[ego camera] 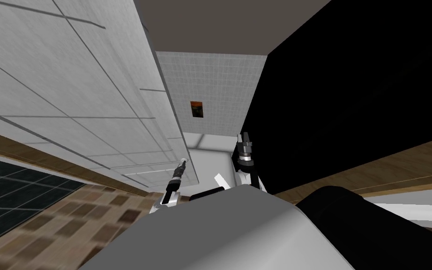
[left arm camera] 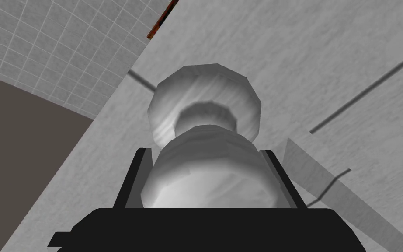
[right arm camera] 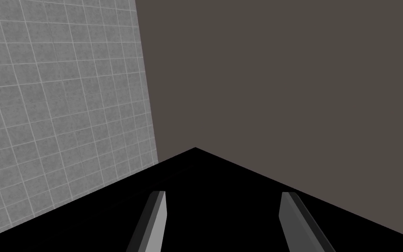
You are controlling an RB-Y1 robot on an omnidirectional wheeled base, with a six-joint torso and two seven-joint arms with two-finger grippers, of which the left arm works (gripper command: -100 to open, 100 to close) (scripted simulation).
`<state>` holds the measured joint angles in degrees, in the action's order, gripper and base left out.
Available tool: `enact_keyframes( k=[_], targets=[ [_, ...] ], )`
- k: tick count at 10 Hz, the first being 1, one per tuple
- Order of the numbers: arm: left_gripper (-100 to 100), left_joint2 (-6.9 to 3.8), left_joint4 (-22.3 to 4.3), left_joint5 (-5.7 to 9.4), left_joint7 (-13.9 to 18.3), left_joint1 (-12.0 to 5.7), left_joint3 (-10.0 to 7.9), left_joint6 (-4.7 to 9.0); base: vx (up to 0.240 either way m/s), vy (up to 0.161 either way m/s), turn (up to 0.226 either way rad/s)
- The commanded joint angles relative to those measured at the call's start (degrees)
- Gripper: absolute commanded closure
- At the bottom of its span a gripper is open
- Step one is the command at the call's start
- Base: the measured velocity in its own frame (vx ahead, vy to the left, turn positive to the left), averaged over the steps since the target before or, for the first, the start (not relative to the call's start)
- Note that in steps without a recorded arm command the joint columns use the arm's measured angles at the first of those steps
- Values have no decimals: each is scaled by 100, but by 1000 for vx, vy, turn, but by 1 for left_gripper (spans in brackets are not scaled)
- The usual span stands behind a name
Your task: Push the door open
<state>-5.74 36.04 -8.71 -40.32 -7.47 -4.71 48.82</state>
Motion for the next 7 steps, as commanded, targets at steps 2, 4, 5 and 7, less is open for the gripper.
enact_keyframes(
  k=[2, 4, 5, 7],
  targets=[
    [100, -23, 123, 135, 397, 39, -17, -42, 39, -2, -14],
    [100, -25, 124, 219, 640, 39, -18, -42, 48, -9, -19],
    [100, -26, 125, 309, 842, 39, -20, -42, 34, -7, -19],
    [100, -27, 126, 402, 1094, 38, -21, -42, 30, -1, -19]
  ],
)
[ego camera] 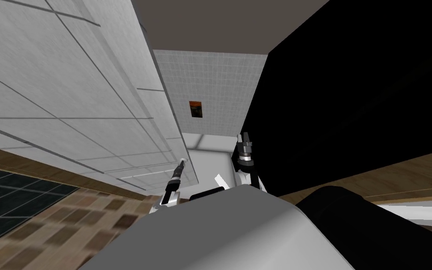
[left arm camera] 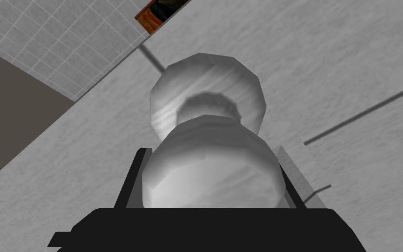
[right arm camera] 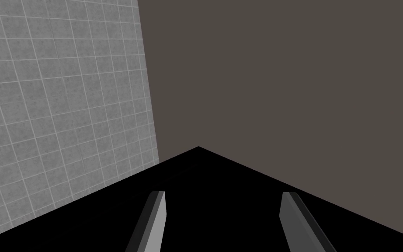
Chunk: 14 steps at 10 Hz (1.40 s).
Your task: Push the door open
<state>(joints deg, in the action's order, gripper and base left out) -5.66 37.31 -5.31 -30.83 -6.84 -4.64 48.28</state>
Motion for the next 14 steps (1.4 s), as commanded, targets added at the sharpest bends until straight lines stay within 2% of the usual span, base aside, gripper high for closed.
enact_keyframes(
  k=[1, 3, 4, 5, 6, 8, 9, 10, 11, 13, 14],
  targets=[
    [100, -35, -1, 62, 161, -25, -28, 11, 30, -5, -9],
    [100, -37, 2, 250, 535, -25, -31, 11, 48, -12, -25],
    [100, -37, 2, 250, 633, -25, -31, 11, 47, -10, -11],
    [100, -37, 3, 343, 833, -25, -33, 11, 45, -10, -17],
    [100, -37, 3, 343, 869, -25, -33, 11, 34, -3, -11],
    [100, -38, 6, 542, 1246, -25, -36, 11, 52, 2, -28],
    [100, -38, 6, 542, 1344, -25, -36, 11, 45, -3, -17],
    [100, -38, 7, 642, 1537, -25, -38, 11, 41, -15, -22],
    [100, -38, 7, 642, 1581, -25, -38, 11, 36, -11, 0],
    [100, -37, 10, 842, 1950, -25, -41, 11, 56, -6, -26],
    [100, -37, 10, 842, 2057, -25, -41, 11, 51, -1, -16]
  ],
)
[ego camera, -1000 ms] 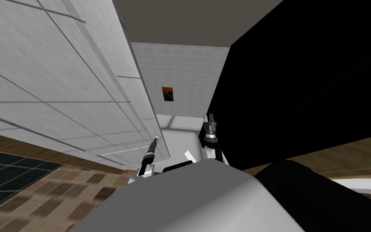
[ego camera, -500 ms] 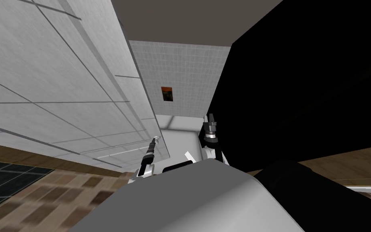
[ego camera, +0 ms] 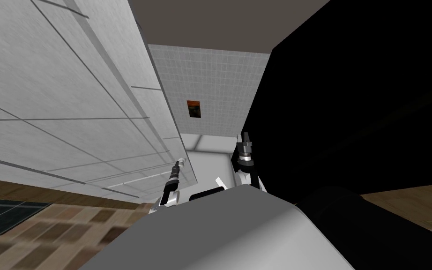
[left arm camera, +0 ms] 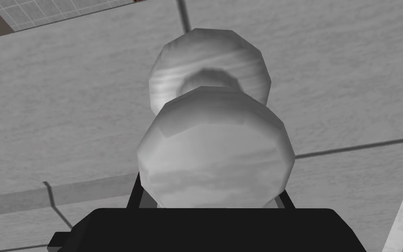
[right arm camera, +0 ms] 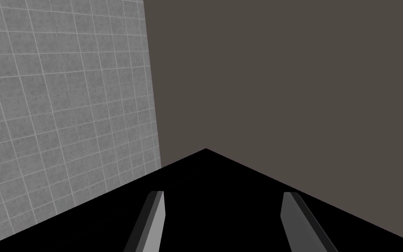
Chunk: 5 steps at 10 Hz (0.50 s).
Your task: Push the door open
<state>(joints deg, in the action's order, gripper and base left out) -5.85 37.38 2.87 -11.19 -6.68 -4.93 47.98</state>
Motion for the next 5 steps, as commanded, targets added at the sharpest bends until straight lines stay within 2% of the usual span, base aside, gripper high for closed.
enact_keyframes(
  k=[1, 2, 4, 5],
  targets=[
    [100, -17, 4, 126, 286, -41, -14, 42, 45, -2, -27],
    [100, -17, 4, 126, 331, -41, -14, 42, 37, -6, -8],
    [100, -15, 6, 331, 702, -41, -18, 42, 55, -8, -26],
    [100, -15, 6, 331, 807, -41, -18, 42, 48, -2, -14]
  ],
)
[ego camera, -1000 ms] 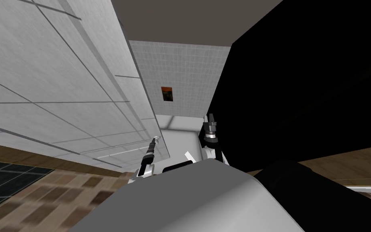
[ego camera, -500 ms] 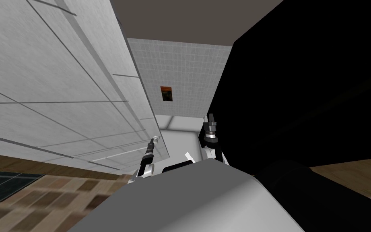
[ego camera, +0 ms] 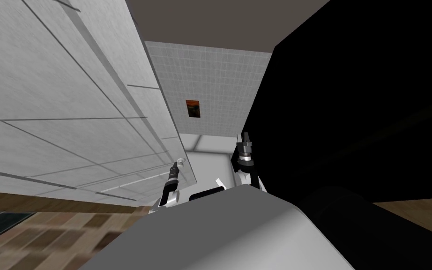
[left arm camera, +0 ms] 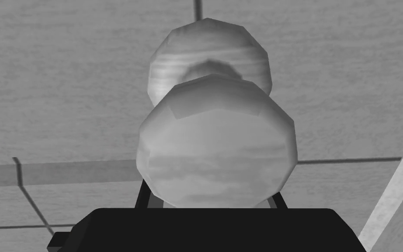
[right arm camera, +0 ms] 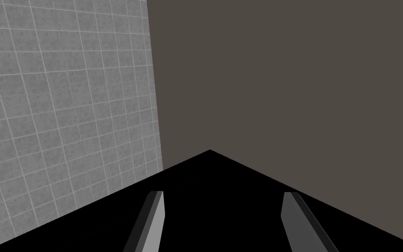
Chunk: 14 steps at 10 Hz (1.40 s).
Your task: Push the door open
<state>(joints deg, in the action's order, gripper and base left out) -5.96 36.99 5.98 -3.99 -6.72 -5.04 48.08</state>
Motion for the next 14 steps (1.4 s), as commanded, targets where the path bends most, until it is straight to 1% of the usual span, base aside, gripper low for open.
enact_keyframes(
  k=[1, 2, 3, 4, 5, 6, 7, 8, 10, 11, 12, 13, 14],
  targets=[
    [100, -4, 47, 122, 286, -37, -7, 31, 47, -3, -20],
    [100, -4, 47, 122, 325, -37, -7, 31, 38, -6, -13],
    [100, -2, 48, 225, 559, -37, -9, 31, 36, -6, -23],
    [100, 0, 50, 327, 714, -37, -11, 31, 61, 6, -30],
    [100, 0, 50, 327, 802, -37, -11, 31, 49, -2, -13],
    [100, 1, 51, 430, 1004, -37, -12, 31, 46, -13, -16],
    [100, 1, 51, 430, 1040, -37, -12, 31, 42, -8, -11],
    [100, 3, 52, 532, 1248, -37, -14, 31, 44, -10, -24],
    [100, 3, 52, 532, 1278, -37, -14, 31, 23, -4, -6],
    [100, 5, 54, 634, 1516, -37, -16, 31, 29, -1, -33],
    [100, 8, 55, 734, 1681, -37, -17, 31, 52, -4, -31],
    [100, 8, 55, 734, 1753, -37, -17, 31, 46, -5, -9],
    [100, 11, 56, 833, 1963, -37, -19, 31, 49, -4, -20]
  ],
)
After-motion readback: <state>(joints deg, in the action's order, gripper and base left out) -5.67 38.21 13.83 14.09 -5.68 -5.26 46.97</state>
